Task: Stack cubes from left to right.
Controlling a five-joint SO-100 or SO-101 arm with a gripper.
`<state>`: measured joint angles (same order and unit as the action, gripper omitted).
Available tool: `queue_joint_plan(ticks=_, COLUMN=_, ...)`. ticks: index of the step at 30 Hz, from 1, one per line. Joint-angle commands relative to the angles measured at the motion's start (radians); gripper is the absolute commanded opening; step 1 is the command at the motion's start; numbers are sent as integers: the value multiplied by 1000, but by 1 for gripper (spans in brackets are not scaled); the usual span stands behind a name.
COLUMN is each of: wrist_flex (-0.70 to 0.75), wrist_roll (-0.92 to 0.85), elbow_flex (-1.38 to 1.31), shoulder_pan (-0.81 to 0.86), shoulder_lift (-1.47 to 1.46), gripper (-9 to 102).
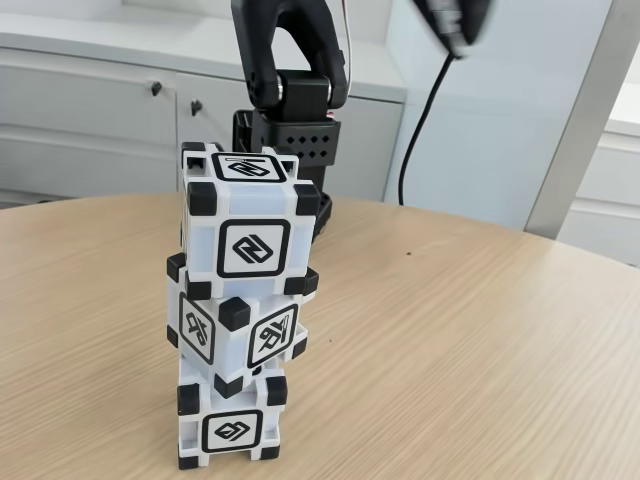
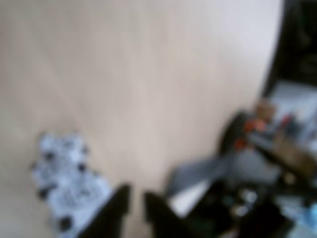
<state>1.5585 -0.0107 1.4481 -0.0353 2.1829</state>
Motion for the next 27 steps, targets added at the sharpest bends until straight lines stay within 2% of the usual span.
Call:
queue_joint_plan(ticks=1, wrist_flex=-23, wrist_roll=49, elbow_flex=-6, shoulder_pan=-31, shoulder_lift=28, gripper=0)
queue_joint_plan(ticks=9, wrist_flex=-23, wrist_roll=74, elbow_flex=0, shoulder_pan=-31, shoulder_lift=377, gripper=0)
queue_joint_plan(ticks=15, wrist_flex=-83, wrist_roll=84, elbow_flex=120, shoulder_pan=-31, shoulder_lift=614, gripper=0)
queue_joint_plan(ticks=21, wrist_flex=-267, wrist_roll=69, elbow_flex=394, shoulder_pan=-31, shoulder_lift=859, gripper=0)
queue_joint_plan(ticks=27, wrist_flex=-546, wrist_roll=40, elbow_flex=755, shoulder_pan=-31, shoulder_lift=945, gripper=0)
